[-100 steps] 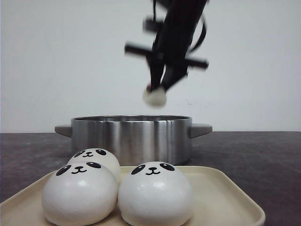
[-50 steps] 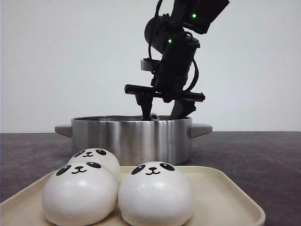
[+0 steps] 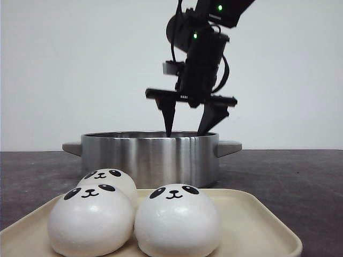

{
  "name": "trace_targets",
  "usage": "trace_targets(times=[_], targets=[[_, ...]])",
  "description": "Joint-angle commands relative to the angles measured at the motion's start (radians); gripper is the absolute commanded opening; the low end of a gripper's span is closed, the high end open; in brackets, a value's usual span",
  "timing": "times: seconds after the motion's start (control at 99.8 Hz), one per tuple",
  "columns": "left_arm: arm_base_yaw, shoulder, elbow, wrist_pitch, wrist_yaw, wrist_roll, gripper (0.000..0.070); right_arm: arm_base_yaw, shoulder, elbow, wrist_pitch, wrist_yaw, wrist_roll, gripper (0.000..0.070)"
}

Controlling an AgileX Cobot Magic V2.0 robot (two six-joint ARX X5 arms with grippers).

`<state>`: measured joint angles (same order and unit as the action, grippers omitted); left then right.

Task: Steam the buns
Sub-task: 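Carry the held bun into the steel pot and open the right gripper, then lower the left gripper onto the farther bun nearest it and grasp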

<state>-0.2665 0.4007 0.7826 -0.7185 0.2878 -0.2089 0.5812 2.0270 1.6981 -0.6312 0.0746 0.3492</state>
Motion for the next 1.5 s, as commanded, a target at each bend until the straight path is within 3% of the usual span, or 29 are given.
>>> trace_targets(times=[0.0,0.04,0.07,0.26,0.451,0.701,0.862,1.072,1.493], targets=[[-0.003,0.018,0.01,-0.005,0.006,0.003,0.0435,0.012,-0.042,0.051,-0.016,0.002,-0.036,0.0242],[-0.003,0.031,0.01,-0.01,0.014,-0.01,0.0422,0.016,-0.079,0.066,-0.033,0.005,-0.05,0.008],[-0.003,0.045,0.01,-0.011,0.023,-0.024,0.0422,0.02,-0.106,0.073,-0.039,0.004,-0.053,0.0],[-0.034,0.201,0.01,-0.008,0.036,-0.099,0.0435,0.081,-0.351,0.08,-0.097,0.004,-0.09,0.0004],[-0.152,0.427,0.01,-0.012,0.035,-0.156,0.0462,0.189,-0.595,0.08,-0.175,0.008,-0.093,0.0004],[-0.315,0.705,0.01,0.108,0.005,-0.224,0.0573,0.328,-0.804,0.08,-0.185,0.148,-0.074,0.0004],[-0.378,0.825,0.011,0.214,-0.015,-0.23,0.0601,0.353,-0.862,0.08,-0.206,0.193,-0.068,0.0004],[-0.424,0.935,0.011,0.277,-0.154,-0.231,0.0601,0.352,-0.887,0.08,-0.274,0.193,-0.032,0.0004],[-0.428,1.065,0.011,0.33,-0.157,-0.254,0.0592,0.353,-0.891,0.08,-0.324,0.193,-0.016,0.0004]])
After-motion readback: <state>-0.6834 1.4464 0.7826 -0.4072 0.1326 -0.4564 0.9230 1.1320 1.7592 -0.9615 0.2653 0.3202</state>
